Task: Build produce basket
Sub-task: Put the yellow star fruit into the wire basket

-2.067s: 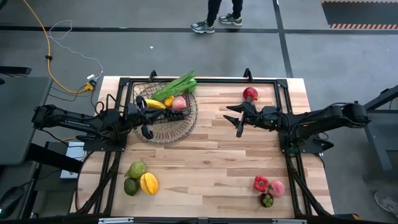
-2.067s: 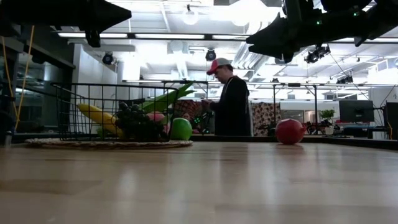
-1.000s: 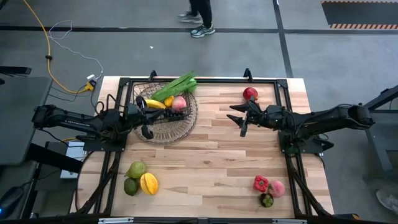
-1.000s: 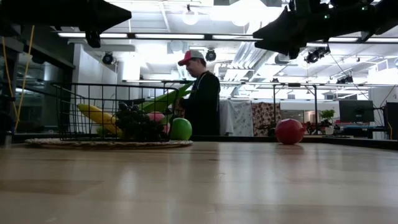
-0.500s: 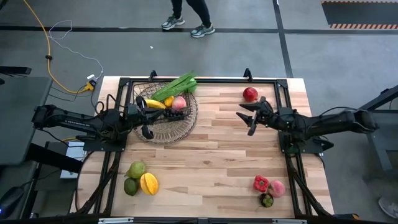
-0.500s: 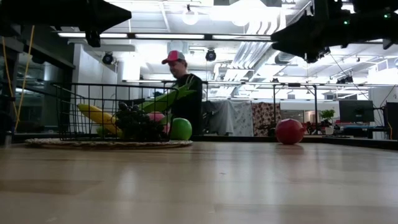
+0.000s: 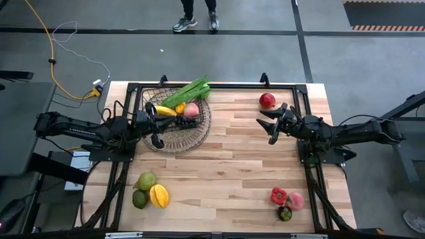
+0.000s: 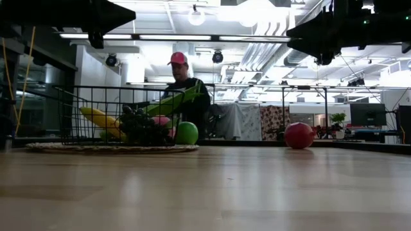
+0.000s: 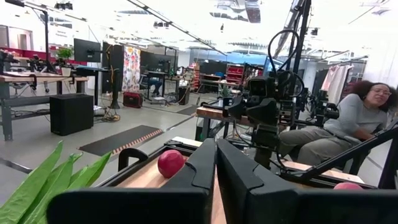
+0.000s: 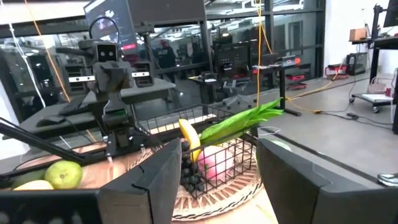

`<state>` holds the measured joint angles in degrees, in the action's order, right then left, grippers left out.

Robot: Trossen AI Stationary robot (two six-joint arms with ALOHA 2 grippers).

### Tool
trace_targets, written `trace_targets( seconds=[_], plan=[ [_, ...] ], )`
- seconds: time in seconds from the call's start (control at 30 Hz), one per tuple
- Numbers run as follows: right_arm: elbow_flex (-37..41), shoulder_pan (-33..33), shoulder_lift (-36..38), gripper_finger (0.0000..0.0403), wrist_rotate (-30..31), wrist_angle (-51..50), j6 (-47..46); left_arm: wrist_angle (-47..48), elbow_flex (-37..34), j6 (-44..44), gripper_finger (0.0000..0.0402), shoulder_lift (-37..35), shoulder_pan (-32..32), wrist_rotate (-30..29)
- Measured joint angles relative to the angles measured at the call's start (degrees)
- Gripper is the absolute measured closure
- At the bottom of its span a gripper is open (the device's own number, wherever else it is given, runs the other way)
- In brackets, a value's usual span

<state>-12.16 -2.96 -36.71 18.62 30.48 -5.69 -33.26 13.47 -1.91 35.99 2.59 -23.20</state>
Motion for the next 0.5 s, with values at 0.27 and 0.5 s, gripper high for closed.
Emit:
trace_targets(
  seconds=[0.27, 0.5],
  plan=[
    [0.0, 0.0, 0.0, 0.0203, 0.0, -0.6, -0.5, 0.0, 0.0, 0.0, 0.0293, 0.0, 0.0, 3.7],
    [0.0, 0.0, 0.0, 0.0203, 0.0, -1.1, -1.4, 5.4, 3.0, -2.4, 0.0143, 1.3, 0.0, 8.7]
  ],
)
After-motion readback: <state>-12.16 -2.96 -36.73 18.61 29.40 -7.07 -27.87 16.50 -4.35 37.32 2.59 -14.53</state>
